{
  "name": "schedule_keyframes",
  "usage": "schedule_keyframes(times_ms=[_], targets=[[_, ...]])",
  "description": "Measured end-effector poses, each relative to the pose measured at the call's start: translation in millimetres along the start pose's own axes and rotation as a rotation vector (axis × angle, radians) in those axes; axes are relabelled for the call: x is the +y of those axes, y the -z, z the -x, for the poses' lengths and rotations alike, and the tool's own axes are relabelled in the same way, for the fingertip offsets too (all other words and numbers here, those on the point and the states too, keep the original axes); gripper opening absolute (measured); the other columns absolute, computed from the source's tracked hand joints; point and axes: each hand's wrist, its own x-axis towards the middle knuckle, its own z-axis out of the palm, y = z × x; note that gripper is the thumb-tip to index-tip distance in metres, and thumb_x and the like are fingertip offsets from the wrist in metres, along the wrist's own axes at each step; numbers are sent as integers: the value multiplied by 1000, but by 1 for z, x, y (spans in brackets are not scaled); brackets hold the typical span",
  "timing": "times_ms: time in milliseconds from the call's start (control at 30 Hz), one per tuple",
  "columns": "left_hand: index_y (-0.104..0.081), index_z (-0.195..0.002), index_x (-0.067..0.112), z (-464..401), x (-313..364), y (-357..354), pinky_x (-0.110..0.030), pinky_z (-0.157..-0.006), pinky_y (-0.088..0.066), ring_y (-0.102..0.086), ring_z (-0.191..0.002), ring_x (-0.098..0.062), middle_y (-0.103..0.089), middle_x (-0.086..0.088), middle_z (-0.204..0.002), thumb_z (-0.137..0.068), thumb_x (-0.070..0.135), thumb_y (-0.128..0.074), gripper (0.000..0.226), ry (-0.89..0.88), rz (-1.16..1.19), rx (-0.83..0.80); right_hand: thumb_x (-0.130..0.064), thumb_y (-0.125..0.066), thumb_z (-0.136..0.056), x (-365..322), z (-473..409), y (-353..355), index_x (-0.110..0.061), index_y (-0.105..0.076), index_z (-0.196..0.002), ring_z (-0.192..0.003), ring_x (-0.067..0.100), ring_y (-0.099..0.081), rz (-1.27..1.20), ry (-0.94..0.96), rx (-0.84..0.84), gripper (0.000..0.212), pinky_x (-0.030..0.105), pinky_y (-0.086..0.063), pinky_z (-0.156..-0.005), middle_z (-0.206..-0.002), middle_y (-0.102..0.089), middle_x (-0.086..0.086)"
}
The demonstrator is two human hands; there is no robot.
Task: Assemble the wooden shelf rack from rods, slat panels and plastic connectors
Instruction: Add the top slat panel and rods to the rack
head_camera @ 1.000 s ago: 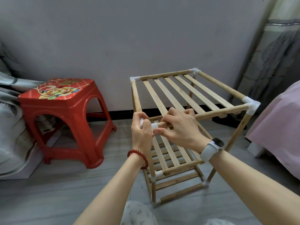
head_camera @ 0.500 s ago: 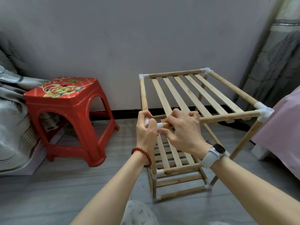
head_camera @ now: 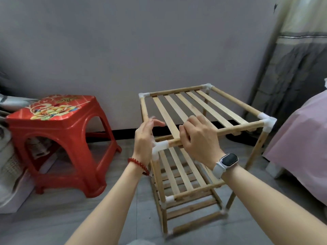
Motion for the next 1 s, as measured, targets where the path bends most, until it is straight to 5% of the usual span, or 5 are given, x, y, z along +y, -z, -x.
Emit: schedule_keyframes(times_ms=[100, 167, 367, 800, 1000], targets=[[-59, -61, 6, 3, -2, -1, -10, -60, -42, -54, -59, -1, -59, 1, -62, -93, 27, -36, 45, 1, 47, -13, -27, -37, -90, 7, -3, -6, -14, -52, -50, -47, 12, -37, 21, -38, -9, 45, 23, -31, -42, -47, -44, -5], [-57, -59, 6, 0, -1, -3, -16, -55, -39, -46, -50, -4, -55, 2, -56, -89, 28, -37, 43, 20, 76, 20, -27, -37, -89, 5, -5, -6, -16, -48, -43, -41, 12, -33, 44, -68, -8, 48, 17, -18, -40, -40, -34, -8], [-62, -69, 18, -9, -3, -2, -30, -87, -41, -56, -75, -5, -61, 12, -68, -99, 18, -31, 44, 80, 98, 28, -30, -31, -92, 9, -6, -11, -18, -48, -47, -40, 12, -33, 77, -27, -87, 50, 16, -12, -42, -41, -31, -10], [-63, -89, 10, -6, -5, -15, -4, -72, -41, -56, -75, 1, -59, 2, -78, -101, 19, -25, 41, 53, 13, 50, -23, -33, -90, 6, 2, -21, -15, -48, -45, -37, 14, -33, 72, -86, 41, 49, 15, -9, -46, -36, -34, -5], [-63, -86, 14, -8, -5, -25, -18, -73, -38, -54, -80, -2, -59, 3, -83, -100, 24, -30, 37, 75, -42, 45, -26, -29, -91, 14, -1, -21, -15, -51, -47, -39, 14, -35, 51, -104, -42, 51, 16, -13, -46, -40, -31, -8]])
